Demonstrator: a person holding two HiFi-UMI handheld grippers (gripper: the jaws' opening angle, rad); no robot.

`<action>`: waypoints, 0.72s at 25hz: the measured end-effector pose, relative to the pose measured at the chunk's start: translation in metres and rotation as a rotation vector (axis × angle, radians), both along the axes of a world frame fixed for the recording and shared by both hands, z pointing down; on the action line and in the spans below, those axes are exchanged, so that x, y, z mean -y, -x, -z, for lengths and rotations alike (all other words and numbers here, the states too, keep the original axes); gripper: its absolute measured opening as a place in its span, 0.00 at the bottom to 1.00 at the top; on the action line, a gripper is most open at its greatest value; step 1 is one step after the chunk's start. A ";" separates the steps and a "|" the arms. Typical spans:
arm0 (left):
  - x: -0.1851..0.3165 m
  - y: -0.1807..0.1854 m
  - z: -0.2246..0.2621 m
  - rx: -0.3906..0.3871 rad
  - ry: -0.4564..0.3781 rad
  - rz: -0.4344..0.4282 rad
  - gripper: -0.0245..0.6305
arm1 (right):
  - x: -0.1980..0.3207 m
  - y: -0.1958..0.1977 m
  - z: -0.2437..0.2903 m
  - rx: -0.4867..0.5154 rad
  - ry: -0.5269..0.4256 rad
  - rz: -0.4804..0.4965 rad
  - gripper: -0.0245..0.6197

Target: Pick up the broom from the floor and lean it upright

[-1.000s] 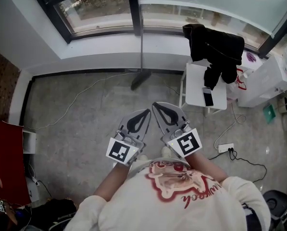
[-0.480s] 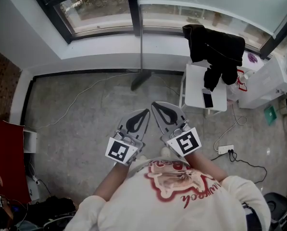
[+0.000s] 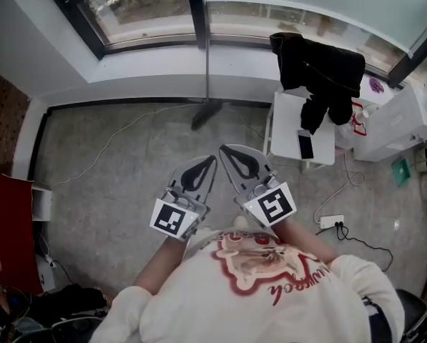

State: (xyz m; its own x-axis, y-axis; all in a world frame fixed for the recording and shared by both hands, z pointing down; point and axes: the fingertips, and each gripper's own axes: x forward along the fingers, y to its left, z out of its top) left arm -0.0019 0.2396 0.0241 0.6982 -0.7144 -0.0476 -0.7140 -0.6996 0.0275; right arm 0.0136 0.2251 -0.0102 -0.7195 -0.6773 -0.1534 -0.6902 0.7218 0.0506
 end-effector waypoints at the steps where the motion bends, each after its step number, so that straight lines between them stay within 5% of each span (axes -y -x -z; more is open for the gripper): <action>1: 0.002 -0.002 0.000 0.001 -0.001 0.004 0.07 | 0.003 -0.003 0.001 0.003 -0.002 0.002 0.08; 18: 0.068 -0.010 0.015 -0.010 -0.051 0.046 0.07 | 0.066 -0.021 0.000 0.034 0.034 -0.037 0.08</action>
